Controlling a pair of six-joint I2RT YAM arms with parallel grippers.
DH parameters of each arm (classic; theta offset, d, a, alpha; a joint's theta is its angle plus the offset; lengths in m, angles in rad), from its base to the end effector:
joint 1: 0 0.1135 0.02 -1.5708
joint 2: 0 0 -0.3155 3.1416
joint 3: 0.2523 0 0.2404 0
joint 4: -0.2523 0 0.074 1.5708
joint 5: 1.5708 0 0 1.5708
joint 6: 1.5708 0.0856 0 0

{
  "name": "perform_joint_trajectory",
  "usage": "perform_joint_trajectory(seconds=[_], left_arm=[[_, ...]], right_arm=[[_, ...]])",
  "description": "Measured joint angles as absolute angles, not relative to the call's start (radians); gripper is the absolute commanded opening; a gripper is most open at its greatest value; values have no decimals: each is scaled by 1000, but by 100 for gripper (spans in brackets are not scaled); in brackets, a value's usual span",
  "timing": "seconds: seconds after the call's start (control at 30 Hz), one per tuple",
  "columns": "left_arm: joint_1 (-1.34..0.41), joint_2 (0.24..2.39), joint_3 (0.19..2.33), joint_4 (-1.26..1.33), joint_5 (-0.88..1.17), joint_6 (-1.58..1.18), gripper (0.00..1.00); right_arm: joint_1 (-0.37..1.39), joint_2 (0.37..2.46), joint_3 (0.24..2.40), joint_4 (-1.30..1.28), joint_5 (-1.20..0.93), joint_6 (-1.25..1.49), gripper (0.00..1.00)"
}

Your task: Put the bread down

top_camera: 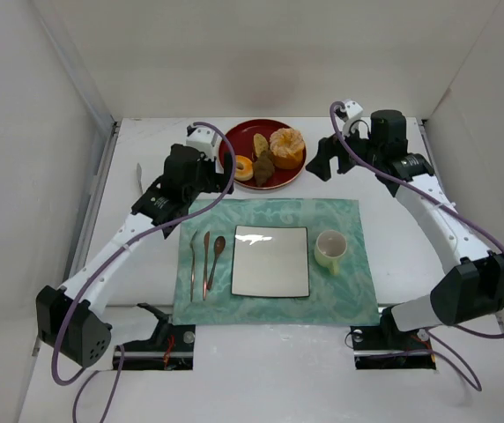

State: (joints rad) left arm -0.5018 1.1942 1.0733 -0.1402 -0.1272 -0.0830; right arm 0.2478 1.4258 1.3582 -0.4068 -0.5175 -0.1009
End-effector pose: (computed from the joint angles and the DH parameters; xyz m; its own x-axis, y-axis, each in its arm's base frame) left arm 0.2646 -0.1328 0.3974 -0.2562 0.0468 -0.9655 0.3496 0.9357 -0.0475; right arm 0.3219 0.1251 0.4021 -0.3762 -0.1855 -0.9078 -0.6811 0.7196 0.1352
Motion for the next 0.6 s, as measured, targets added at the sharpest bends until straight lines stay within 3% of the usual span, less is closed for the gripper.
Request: perform_joint_trajectory(seconds=[0.6], left_arm=[[-493, 1286, 1105, -278, -361, -41, 100]], right_arm=[[248, 1376, 1327, -411, -564, -139, 100]])
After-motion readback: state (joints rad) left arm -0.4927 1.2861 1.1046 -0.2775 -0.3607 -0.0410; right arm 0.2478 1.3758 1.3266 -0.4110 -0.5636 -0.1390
